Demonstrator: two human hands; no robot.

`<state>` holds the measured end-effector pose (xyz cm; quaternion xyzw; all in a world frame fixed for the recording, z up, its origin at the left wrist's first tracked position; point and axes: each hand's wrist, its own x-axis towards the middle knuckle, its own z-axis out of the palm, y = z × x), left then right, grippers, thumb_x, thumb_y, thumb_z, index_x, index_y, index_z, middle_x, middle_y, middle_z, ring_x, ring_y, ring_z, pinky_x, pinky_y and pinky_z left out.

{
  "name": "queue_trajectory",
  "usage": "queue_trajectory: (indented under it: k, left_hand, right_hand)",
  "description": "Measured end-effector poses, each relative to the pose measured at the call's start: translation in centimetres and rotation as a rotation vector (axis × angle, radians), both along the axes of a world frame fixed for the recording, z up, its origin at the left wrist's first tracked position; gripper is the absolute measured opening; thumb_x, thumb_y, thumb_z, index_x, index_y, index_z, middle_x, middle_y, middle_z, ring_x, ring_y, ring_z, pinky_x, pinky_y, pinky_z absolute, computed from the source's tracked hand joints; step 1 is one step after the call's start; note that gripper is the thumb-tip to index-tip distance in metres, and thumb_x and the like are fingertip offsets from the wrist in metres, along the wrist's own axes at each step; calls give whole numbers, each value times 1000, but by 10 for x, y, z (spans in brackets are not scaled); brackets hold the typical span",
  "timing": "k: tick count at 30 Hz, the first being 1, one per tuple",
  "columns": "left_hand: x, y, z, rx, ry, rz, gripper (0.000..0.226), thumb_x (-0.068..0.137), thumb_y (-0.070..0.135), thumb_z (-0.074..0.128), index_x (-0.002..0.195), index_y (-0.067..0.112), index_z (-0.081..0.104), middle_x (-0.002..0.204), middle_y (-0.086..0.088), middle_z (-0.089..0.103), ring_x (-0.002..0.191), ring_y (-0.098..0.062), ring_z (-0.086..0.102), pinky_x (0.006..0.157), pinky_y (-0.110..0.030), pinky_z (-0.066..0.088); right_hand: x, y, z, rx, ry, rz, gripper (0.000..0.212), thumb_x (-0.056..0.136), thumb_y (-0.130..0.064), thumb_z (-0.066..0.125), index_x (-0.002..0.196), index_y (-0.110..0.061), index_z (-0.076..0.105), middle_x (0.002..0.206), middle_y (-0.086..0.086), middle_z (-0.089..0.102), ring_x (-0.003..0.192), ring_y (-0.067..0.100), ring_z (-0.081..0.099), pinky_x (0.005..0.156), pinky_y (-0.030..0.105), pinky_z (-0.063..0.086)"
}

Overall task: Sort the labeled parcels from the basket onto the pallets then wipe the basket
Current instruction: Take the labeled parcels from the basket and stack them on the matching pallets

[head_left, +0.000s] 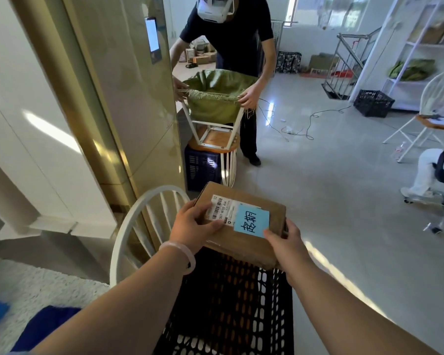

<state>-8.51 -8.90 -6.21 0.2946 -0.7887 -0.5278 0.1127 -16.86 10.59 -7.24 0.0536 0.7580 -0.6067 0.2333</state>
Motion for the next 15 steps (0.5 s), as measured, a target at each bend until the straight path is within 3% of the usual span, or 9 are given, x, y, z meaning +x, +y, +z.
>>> queue_trajectory:
  k: [4, 6, 8, 11, 15]
  left_hand:
    - [3, -4, 5, -37, -14, -23, 54, 77, 30, 81, 128, 34, 62, 149, 12, 31, 118, -4, 36, 107, -25, 31]
    - [4, -6, 9, -58, -4, -66, 54, 77, 28, 81, 127, 34, 63, 144, 14, 33, 120, -5, 39, 106, -24, 32]
    - [6, -7, 12, -97, -10, -120, 53, 77, 26, 81, 127, 34, 63, 139, 18, 33, 117, -3, 39, 102, -19, 31]
    - [7, -10, 19, -169, -16, -216, 52, 78, 24, 81, 126, 35, 63, 137, 21, 33, 113, 1, 38, 99, -15, 29]
    - [8, -22, 30, -152, -49, -306, 50, 76, 25, 82, 120, 42, 64, 138, 22, 36, 119, -2, 39, 105, -21, 32]
  right_hand:
    - [-4, 3, 0, 58, -19, 8, 77, 91, -35, 67, 152, -31, 20, 118, -1, 58, 110, 27, 60, 91, 47, 55]
    - [-7, 5, 5, 193, 84, 63, 80, 91, -40, 65, 154, -28, 17, 141, 8, 47, 124, 29, 52, 92, 35, 47]
    - [-12, 7, 12, 336, 235, 158, 82, 90, -46, 65, 155, -31, 17, 153, 8, 32, 137, 29, 39, 99, 38, 42]
    - [-22, 8, 23, 462, 367, 390, 78, 88, -53, 64, 153, -41, 21, 155, 5, 31, 140, 28, 35, 107, 46, 42]
    - [-34, 8, 36, 469, 307, 604, 70, 89, -58, 58, 149, -49, 24, 146, -4, 45, 122, 19, 51, 87, 34, 49]
